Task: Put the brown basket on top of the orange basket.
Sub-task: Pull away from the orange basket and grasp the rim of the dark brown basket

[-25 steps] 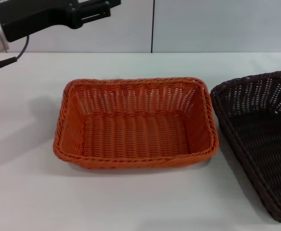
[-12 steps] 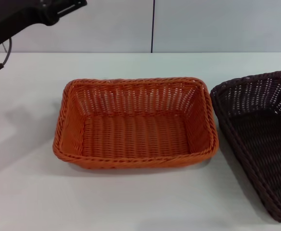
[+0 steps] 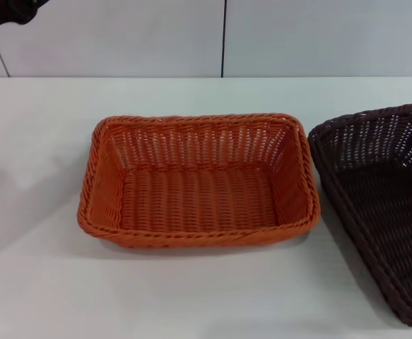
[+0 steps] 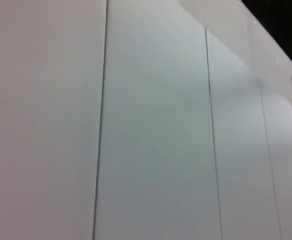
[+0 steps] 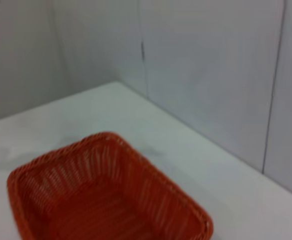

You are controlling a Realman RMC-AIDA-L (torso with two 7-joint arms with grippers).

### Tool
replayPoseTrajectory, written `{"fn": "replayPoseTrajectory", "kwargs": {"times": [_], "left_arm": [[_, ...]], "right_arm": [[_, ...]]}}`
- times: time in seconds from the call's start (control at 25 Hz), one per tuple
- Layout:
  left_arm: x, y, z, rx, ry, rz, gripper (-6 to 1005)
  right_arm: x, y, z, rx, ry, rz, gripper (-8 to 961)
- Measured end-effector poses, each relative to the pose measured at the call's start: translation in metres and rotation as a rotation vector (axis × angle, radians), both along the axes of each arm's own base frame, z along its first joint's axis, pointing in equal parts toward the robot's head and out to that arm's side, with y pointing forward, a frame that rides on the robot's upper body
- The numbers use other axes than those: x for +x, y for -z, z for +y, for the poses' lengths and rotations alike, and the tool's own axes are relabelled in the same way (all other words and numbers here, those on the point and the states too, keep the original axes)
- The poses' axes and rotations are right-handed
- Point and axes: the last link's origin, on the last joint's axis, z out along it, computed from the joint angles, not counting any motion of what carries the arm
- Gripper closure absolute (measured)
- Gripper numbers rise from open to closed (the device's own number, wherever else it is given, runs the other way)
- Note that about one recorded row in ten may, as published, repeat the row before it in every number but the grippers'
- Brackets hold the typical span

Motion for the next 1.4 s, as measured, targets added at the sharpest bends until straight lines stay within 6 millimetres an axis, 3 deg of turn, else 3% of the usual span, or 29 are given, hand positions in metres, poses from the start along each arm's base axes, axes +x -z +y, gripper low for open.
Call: {"fn": "replayPoseTrajectory", "kwargs": {"times": [0.24,0.52,0.72,1.2,1.4], "left_arm": [[-0.015,0.005,-0.006,0.003,-0.010,-0.058,167],[-0.024,0.004,-0.014,0.030,-0.018,-0.075,168],[-0.025,0.001,-0.014,0.060,-0.015,-0.066,168],[-0.025,-0.008,-0.007,0.124,-0.029,-0.115,169],[-0.022,-0.008,-0.004,0.124,-0.022,-0.111,170]], "right_arm": [[-0.006,0.011,0.004,0.007,0.012,0.041,368],[-0.011,0.018,0.006,-0.100,0.018,-0.024,368],[-0.007,0.017,-0.007,-0.189,-0.005,-0.089,368],[0.022,0.007,-0.051,-0.358,0.035,-0.266,367],[0.025,0.005,-0.056,-0.384,0.059,-0.335,367]]}}
